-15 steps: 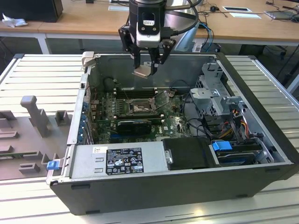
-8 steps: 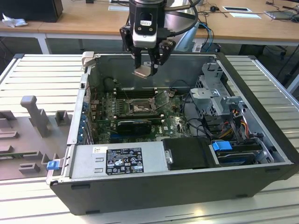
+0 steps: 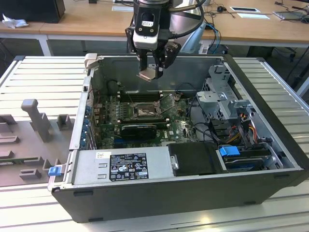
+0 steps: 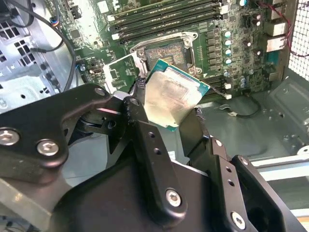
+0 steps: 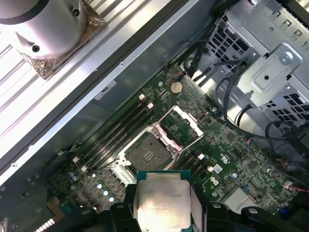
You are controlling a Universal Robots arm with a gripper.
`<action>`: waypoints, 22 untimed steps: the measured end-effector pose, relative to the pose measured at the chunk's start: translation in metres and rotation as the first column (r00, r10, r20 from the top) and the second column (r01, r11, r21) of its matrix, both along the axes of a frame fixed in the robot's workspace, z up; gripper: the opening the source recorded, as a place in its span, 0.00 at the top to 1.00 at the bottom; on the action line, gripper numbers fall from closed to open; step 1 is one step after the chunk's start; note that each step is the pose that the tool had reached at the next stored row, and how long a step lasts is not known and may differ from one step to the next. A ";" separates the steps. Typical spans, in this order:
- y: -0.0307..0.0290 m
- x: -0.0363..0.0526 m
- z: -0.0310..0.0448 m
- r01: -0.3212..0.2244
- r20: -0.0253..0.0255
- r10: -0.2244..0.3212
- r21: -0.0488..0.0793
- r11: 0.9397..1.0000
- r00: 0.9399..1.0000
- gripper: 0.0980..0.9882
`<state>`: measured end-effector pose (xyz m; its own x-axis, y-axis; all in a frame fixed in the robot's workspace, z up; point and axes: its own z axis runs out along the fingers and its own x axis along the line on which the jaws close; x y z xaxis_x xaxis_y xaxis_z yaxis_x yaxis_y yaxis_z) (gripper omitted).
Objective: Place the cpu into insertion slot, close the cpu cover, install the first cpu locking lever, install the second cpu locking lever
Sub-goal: 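Place the cpu into insertion slot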
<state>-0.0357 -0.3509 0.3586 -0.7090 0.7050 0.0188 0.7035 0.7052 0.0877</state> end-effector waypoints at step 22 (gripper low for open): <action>0.0000 0.0000 -0.0008 0.205 0.000 -0.205 0.000 0.979 0.979 0.52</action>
